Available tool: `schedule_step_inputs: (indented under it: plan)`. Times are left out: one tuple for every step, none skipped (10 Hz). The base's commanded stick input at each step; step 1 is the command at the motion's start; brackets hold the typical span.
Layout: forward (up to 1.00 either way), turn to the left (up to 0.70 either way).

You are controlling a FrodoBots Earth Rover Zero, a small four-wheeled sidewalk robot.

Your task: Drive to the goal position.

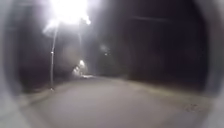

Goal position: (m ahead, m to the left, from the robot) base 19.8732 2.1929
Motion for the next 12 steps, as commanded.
schedule_step_inputs:
  plan:
    - [0.70,0.00]
    - [0.70,0.22]
    - [0.70,0.03]
    - [0.70,0.03]
    - [0.73,0.00]
    - [0.85,0.00]
    - [0.90,0.07]
    - [1.00,0.23]
    - [1.00,0.32]
    - [1.00,0.30]
    - [1.00,0.27]
    - [1.00,0.26]
